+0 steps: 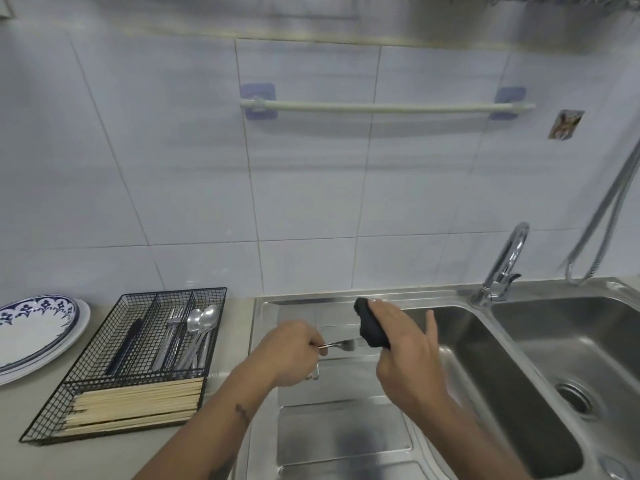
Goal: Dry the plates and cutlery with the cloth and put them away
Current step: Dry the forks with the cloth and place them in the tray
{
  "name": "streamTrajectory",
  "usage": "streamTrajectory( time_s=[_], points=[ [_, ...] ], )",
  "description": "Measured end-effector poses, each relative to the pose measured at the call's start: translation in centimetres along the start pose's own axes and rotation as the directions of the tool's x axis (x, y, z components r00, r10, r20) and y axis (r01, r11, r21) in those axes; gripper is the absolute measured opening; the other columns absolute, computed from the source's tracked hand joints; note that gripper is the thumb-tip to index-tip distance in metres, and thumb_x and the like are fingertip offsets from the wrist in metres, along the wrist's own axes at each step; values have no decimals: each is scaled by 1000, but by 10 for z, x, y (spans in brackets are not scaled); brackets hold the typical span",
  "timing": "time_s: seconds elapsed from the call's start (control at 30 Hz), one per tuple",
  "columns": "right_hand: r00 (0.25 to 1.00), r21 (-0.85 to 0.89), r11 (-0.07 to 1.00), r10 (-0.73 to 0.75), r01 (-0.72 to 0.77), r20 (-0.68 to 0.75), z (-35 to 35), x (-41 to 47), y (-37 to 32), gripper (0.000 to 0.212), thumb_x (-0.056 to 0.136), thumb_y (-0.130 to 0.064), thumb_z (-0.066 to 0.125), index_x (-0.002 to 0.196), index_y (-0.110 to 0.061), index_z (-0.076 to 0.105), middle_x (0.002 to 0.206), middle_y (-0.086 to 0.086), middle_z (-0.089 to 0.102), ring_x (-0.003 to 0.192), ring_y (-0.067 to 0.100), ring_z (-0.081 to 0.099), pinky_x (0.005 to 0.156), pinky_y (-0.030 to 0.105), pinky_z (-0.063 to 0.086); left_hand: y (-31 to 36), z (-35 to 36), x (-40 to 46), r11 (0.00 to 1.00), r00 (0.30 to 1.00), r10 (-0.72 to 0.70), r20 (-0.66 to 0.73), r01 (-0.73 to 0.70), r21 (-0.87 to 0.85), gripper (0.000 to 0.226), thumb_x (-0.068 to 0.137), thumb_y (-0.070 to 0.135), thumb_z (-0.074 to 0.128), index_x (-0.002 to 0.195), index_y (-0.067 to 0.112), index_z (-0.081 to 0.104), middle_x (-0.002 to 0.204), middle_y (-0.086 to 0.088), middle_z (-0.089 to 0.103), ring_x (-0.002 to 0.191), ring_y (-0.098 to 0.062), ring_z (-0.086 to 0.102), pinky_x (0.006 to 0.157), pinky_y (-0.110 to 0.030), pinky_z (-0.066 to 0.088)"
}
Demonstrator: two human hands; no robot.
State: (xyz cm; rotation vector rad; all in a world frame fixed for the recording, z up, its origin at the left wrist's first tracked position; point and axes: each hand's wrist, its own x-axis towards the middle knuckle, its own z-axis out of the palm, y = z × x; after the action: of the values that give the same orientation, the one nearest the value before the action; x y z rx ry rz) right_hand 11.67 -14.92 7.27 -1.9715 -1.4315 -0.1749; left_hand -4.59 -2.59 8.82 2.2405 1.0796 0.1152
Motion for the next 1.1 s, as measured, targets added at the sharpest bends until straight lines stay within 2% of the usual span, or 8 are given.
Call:
streamTrajectory(
  time_s=[0.13,0.3,0.43,0.53,0.63,0.83,0.93,1.1],
  points=[
    [962,-120,956,-261,269,84,17,-8,-16,73,58,-2,66,129,-19,62,131,-1,63,125,21,57,113,65,20,4,-2,-1,994,1000,25,17,-23,-105,32,83,23,48,86,10,76,62,3,63,44,-4,54,51,-25,43],
    [970,-234,960,-101,153,219,34,-15,-6,81,52,0,79,128,-24,64,131,-6,63,125,24,57,104,70,32,-14,-3,-1,998,1000,-25,-14,24,-57,25,89,19,53,82,18,77,78,5,74,71,-15,69,70,-36,61],
    [942,-221,939,-201,264,270,41,-13,-9,82,52,-5,81,129,-26,62,134,-5,62,127,24,55,105,69,32,-22,1,3,989,999,-43,-24,39,-142,21,94,27,58,85,24,76,83,10,75,75,-9,70,71,-32,59],
    [963,-227,969,-38,100,265,39,-11,4,80,60,0,75,134,-27,59,136,-8,59,129,20,53,112,64,25,-29,4,7,985,999,-47,7,47,-166,15,97,30,63,98,28,78,87,15,72,80,-4,66,79,-24,53],
    [961,-104,986,155,-134,230,34,-4,14,79,68,9,56,138,-28,54,137,-10,57,130,14,50,119,54,15,-39,11,3,944,994,-104,25,107,-313,18,98,17,60,95,25,76,76,9,67,73,-9,60,70,-24,48],
    [978,176,972,124,-153,166,25,12,-3,75,68,15,46,131,-24,59,117,-8,68,106,14,57,100,47,42,-36,25,4,717,964,-253,-82,130,-685,14,92,-3,58,88,10,59,84,-9,65,76,-21,69,68,-31,58],
    [983,164,984,44,-73,176,29,12,-21,74,69,12,48,132,-25,58,123,-11,65,109,10,53,107,47,37,-25,27,11,550,940,-330,-90,114,-827,21,90,-9,61,79,9,57,78,-16,65,70,-26,72,72,-42,63],
    [964,91,995,-56,34,261,44,-1,-32,76,73,-2,45,144,-26,46,147,-9,47,137,12,39,121,43,11,-13,20,20,282,895,-437,-90,41,-959,14,90,-8,65,82,3,61,76,-19,70,71,-28,75,78,-41,63]
  ],
)
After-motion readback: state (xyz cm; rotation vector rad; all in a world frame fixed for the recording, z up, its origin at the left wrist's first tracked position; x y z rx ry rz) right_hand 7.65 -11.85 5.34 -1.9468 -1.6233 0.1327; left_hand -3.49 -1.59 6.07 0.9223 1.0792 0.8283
